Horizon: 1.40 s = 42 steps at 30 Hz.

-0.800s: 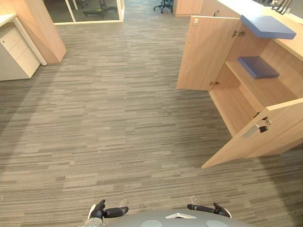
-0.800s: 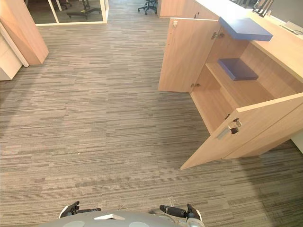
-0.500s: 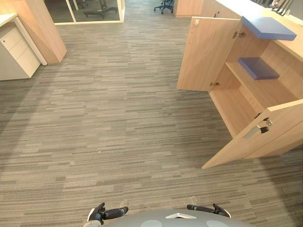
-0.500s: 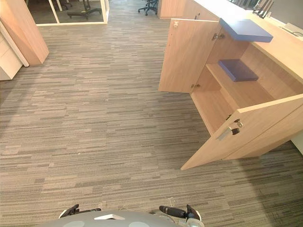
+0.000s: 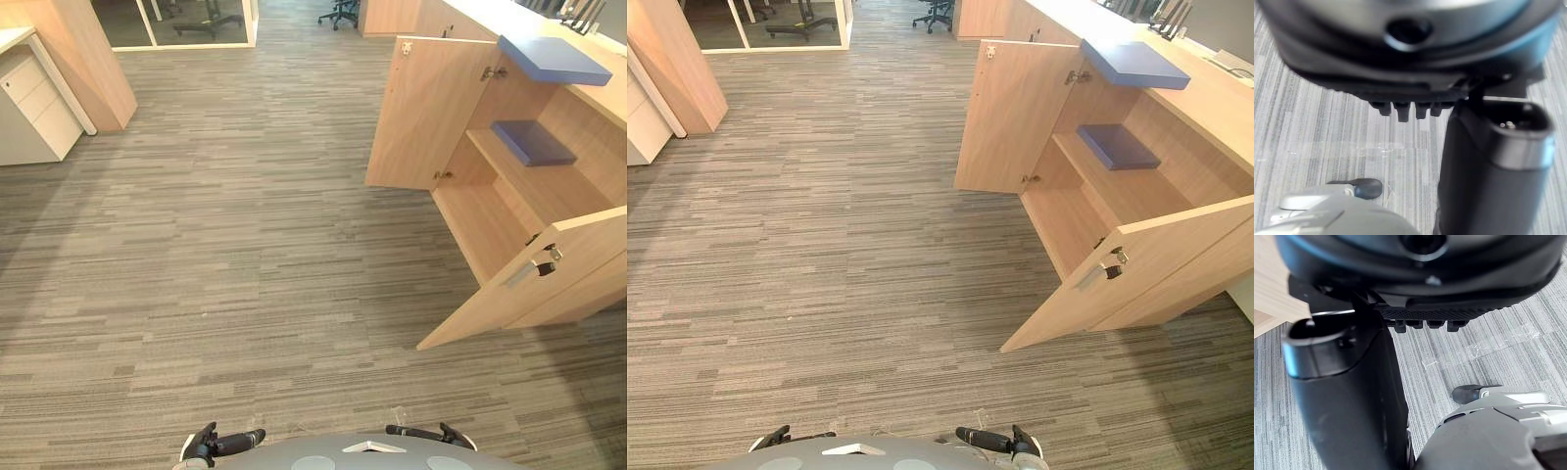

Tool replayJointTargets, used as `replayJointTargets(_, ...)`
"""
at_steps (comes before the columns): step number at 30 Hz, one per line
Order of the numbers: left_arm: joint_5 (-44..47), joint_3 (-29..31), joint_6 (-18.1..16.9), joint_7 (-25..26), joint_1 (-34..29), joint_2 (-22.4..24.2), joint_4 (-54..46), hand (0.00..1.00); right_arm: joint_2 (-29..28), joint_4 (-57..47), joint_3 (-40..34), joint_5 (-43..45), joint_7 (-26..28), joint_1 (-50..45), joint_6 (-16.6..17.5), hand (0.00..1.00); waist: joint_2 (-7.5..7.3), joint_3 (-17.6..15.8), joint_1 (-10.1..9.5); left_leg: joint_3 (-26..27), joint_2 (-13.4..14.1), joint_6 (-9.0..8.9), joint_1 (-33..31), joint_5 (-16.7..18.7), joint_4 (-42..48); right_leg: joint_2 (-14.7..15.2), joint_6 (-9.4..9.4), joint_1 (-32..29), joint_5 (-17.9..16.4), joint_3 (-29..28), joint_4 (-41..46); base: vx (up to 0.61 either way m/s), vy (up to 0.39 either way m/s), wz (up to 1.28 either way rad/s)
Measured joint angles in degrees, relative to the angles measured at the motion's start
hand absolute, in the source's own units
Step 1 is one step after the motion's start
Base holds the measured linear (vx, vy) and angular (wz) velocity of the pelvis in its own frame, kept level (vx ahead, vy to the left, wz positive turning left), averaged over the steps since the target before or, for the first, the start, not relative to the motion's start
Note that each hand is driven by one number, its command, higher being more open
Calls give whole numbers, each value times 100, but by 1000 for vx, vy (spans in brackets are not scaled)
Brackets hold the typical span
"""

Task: Walk over to the cabinet, pick up the folder, carry it to the office cabinet, place the folder inside the office cabinet, then close the office cabinet door

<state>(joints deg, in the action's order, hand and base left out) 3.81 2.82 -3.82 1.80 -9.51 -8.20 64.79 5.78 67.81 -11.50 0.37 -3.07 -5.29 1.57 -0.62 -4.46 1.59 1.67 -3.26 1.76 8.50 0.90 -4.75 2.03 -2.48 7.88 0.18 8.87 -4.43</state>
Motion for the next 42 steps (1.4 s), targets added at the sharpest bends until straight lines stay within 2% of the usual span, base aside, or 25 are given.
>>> replayJointTargets(16, -216, 5, -3, 15, 11, -20, 2, 100, -2, 2, 52, 0, 14, 22, -14, 100, -30, -42, 2, 21, 0, 2, 28, -2, 4, -1, 3, 30, 3, 1, -1, -25, -16, 0)
replayJointTargets(18, -217, 95, -7, 13, 53, -44, -8, 100, -17, 23, 95, 0, 23, 89, -13, 100, -90, -159, 6, 38, -9, -73, -274, 363, 743, 34, 3, 72, 4, 1, 12, -19, -10, 1)
replayJointTargets(19, -204, 256, -29, 15, 119, -10, -29, 100, -12, 38, 85, 6, 32, 155, -12, 100, -82, -332, 0, 68, 43, -222, -538, 703, 1461, 15, 34, 147, -34, 8, 48, -64, -27, 2)
replayJointTargets(20, -192, 343, -43, 22, 124, 28, -78, 100, 1, 42, 82, 7, 41, 179, -12, 100, -53, -383, -5, 108, 108, -345, -684, 876, 1817, -21, 94, 150, -100, 11, 78, -103, -17, 1)
replayJointTargets(21, -189, 586, -89, 19, 121, 119, -220, 100, 24, -23, 83, 9, 61, 174, -7, 100, 5, -458, -10, 192, 254, -704, -1051, 1167, 2610, -82, 218, 106, -192, 36, 184, -120, 3, 4)
replayJointTargets(22, -185, 937, -104, -3, 141, 236, -365, 100, 33, -113, 93, 15, 81, 194, -9, 100, 47, -581, -35, 365, 422, -791, -1467, 1214, 3582, -131, 289, 107, -273, 50, 321, -113, 14, 1)
replayJointTargets(23, -156, 1132, -104, -22, 218, 282, -458, 100, 47, -138, 95, 17, 78, 231, -9, 100, 60, -670, -50, 441, 526, -757, -1817, 1045, 4295, -133, 305, 111, -342, 47, 466, -93, 45, -6)
replayJointTargets(24, -128, 1308, -109, -45, 224, 362, -565, 100, 72, -153, 93, 22, 78, 214, -11, 100, 45, -726, -119, 539, 714, -584, -2208, 1075, 5164, -107, 316, 123, -419, 34, 590, -53, 36, -14)
replayJointTargets(25, -115, 1367, -125, -39, 223, 405, -611, 100, 89, -157, 91, 21, 74, 209, -14, 100, 108, -742, -151, 593, 842, -531, -2347, 1151, 5438, -101, 319, 133, -446, 10, 620, -13, 74, -16)
replayJointTargets(26, -110, 1377, -145, -14, 229, 444, -652, 100, 105, -176, 69, 20, 70, 212, -49, 100, 102, -734, -173, 603, 981, -470, -2476, 1256, 5557, -67, 289, 167, -470, -11, 629, 64, 113, -12)
replayJointTargets(27, -111, 1377, -146, 16, 229, 437, -653, 100, 104, -177, 14, 17, 70, 222, -92, 100, 108, -733, -180, 573, 1062, -459, -2549, 1290, 5223, 38, 226, 186, -510, -47, 629, 124, 204, -15)
replayJointTargets(29, -119, 1373, -135, 27, 280, 438, -628, 100, 99, -177, -104, 17, 84, 244, -122, 100, 117, -724, -161, 407, 1058, -500, -2493, 1259, 4117, 278, 117, 131, -578, -144, 630, 168, 280, -18)
replayJointTargets(31, -120, 1373, -117, 54, 320, 437, -530, 100, 110, -175, -165, 21, 79, 269, -130, 100, 146, -720, -137, -26, 1064, -647, -2368, 1094, 2830, 579, -105, 82, -678, -249, 548, 260, 409, -28)
replayJointTargets(32, -131, 1368, -106, 71, 308, 443, -425, 100, 114, -165, -180, 16, 62, 263, -139, 100, 200, -674, -144, 129, 1029, -858, -2221, 600, 2492, 805, -297, 239, -689, -369, 323, 349, 485, -29)
replayJointTargets(33, -150, 1354, -107, 73, 308, 426, -397, 100, 123, -140, -213, 5, 61, 267, -159, 100, 193, -668, -140, 242, 919, -807, -2200, 522, 2478, 892, -347, 318, -664, -407, 291, 400, 426, -19)
replayJointTargets(35, -191, 1336, -117, 83, 325, 402, -358, 100, 112, -91, -343, 3, 120, 310, -216, 100, 111, -609, -141, 442, 706, -554, -2190, 706, 2686, 1137, -381, 225, -694, -411, 881, 296, 221, -17)
replayJointTargets(36, -196, 1329, -113, 81, 312, 383, -338, 100, 105, -44, -376, -8, 139, 344, -224, 100, 131, -551, -165, 573, 573, -446, -2141, 820, 2691, 1269, -379, 100, -708, -418, 1110, 348, 285, -34)
replayJointTargets(37, -218, 1317, -91, 80, 289, 377, -263, 100, 123, -2, -391, -24, 165, 400, -228, 100, 75, -466, -158, 753, 355, -298, -1871, 939, 2529, 1519, -515, -91, -622, -537, 1557, 330, 285, -47)
replayJointTargets(38, -223, 1311, -93, 79, 263, 381, -235, 100, 127, -2, -428, -40, 185, 392, -227, 100, 86, -439, -192, 849, 257, -263, -1696, 959, 2375, 1618, -529, -205, -602, -666, 1800, 396, 349, -66)
replayJointTargets(39, -211, 1333, -84, 76, 147, 393, -222, 100, 128, -7, -541, -100, 224, 395, -227, 100, 135, -370, -219, 1004, 53, -210, -1323, 966, 2032, 1818, -498, -480, -541, -849, 2476, 263, 227, -57)
replayJointTargets(40, -216, 1323, -85, 70, 81, 444, -223, 100, 150, -30, -632, -123, 242, 429, -227, 100, 169, -326, -226, 1081, -38, -108, -1151, 938, 1859, 1917, -437, -656, -528, -917, 2968, 332, 252, -55)
replayJointTargets(41, -222, 1313, -89, 74, 8, 477, -222, 100, 196, -109, -755, -93, 269, 438, -213, 100, 209, -309, -165, 1210, -199, 80, -795, 876, 1614, 2083, -79, -1241, -445, -906, 4406, 345, 190, -21)
replayJointTargets(42, -223, 1310, -77, 72, -29, 482, -207, 100, 163, -238, -816, -21, 281, 447, -166, 100, 219, -312, -96, 1222, -296, 195, -548, 872, 1487, 2149, 195, -1594, -397, -751, 5467, 358, 163, -11)
